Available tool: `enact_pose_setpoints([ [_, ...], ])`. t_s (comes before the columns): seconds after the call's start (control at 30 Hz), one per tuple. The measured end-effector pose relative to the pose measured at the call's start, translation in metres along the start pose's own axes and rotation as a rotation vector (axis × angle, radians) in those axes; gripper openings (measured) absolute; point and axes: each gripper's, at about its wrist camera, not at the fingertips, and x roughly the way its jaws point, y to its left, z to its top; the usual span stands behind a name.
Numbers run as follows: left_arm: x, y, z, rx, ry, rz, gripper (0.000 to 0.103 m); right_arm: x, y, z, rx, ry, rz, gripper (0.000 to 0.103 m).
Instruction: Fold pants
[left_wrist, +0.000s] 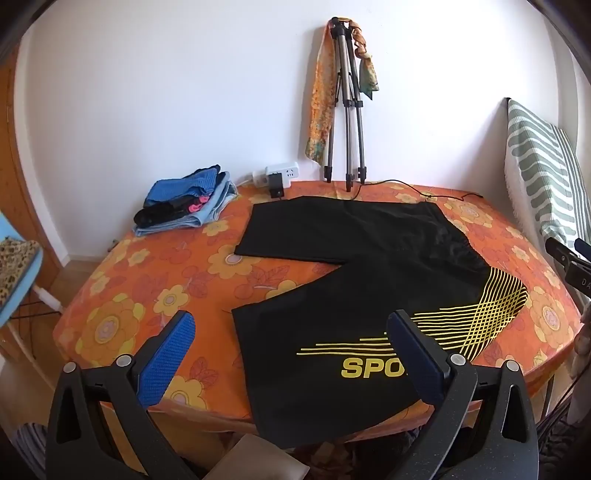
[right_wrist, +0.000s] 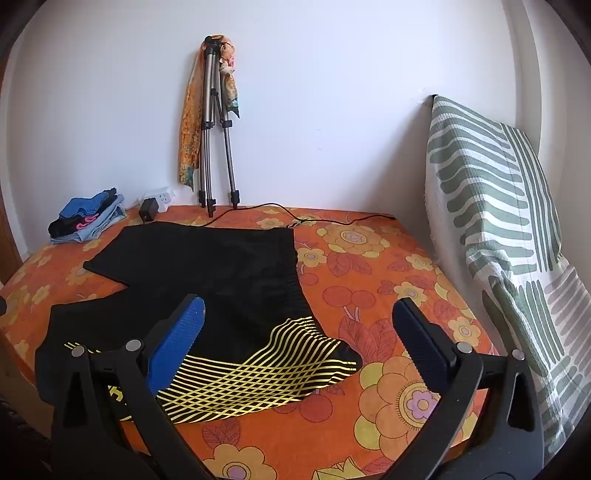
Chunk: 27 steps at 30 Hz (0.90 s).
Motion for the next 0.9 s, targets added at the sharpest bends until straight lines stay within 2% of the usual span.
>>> enact_pose_setpoints([
  [0.3,-0.0048,0.0017,-0.0015,-0.037,-0.010,-0.029,0.103,0.0022,0.0002,0.0015,0.000,0.009,-0.003,0.103],
  [0.9,-0.0058,0.0036,-0.0017,-0.046,-0.016,-0.025,0.103,-0.0011,-0.0026,-0.0003,0.006,0.005,-0.005,0.103],
])
